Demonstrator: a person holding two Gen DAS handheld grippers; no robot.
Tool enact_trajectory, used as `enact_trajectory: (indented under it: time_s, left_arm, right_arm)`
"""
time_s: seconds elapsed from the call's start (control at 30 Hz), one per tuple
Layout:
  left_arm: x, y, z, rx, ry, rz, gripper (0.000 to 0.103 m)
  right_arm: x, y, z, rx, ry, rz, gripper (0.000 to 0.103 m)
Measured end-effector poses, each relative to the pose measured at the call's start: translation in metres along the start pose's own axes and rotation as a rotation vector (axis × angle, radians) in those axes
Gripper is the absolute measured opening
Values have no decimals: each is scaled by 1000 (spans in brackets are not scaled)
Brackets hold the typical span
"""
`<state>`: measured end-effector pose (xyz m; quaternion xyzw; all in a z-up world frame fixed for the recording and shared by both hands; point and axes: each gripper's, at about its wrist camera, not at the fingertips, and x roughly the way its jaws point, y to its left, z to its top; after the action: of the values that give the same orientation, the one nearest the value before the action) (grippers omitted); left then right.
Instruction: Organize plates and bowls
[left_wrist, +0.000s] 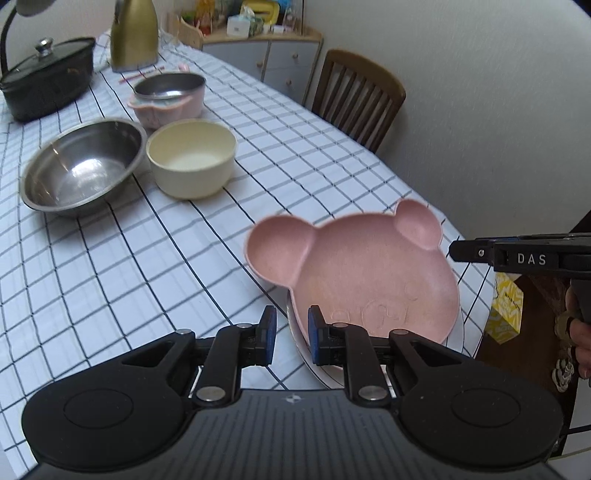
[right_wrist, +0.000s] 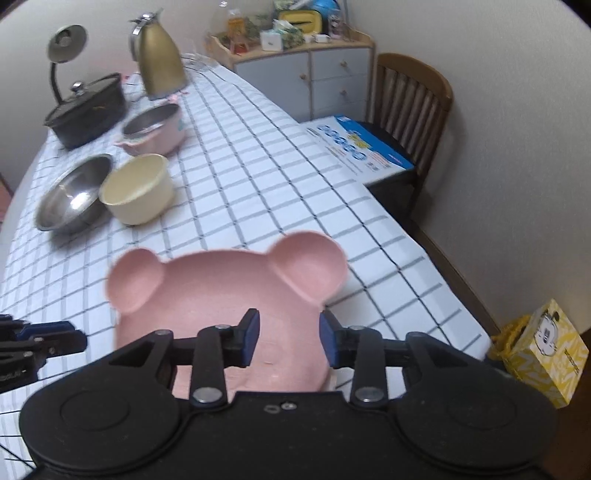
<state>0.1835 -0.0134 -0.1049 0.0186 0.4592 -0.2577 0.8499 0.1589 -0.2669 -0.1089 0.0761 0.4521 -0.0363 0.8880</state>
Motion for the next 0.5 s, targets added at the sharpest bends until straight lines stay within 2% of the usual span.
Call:
enact_trajectory:
  time_s: [0.23, 0.37, 0.47, 0.5]
  left_arm:
    - [-31, 16, 3, -28, -80, 28, 17]
    - [-46, 29, 6, -54, -121, 55, 18]
    - [-55, 40, 8, -80, -151, 85, 26]
    - [-58, 44, 10, -88, -163, 96, 33]
  right_arm:
    - [-23, 29, 12, -46, -48, 50, 49]
    - [-31, 48, 21, -95, -77, 84, 64]
    - [-33, 62, 28, -126, -91, 109, 67]
    - [-33, 67, 32, -135, -94, 116, 69]
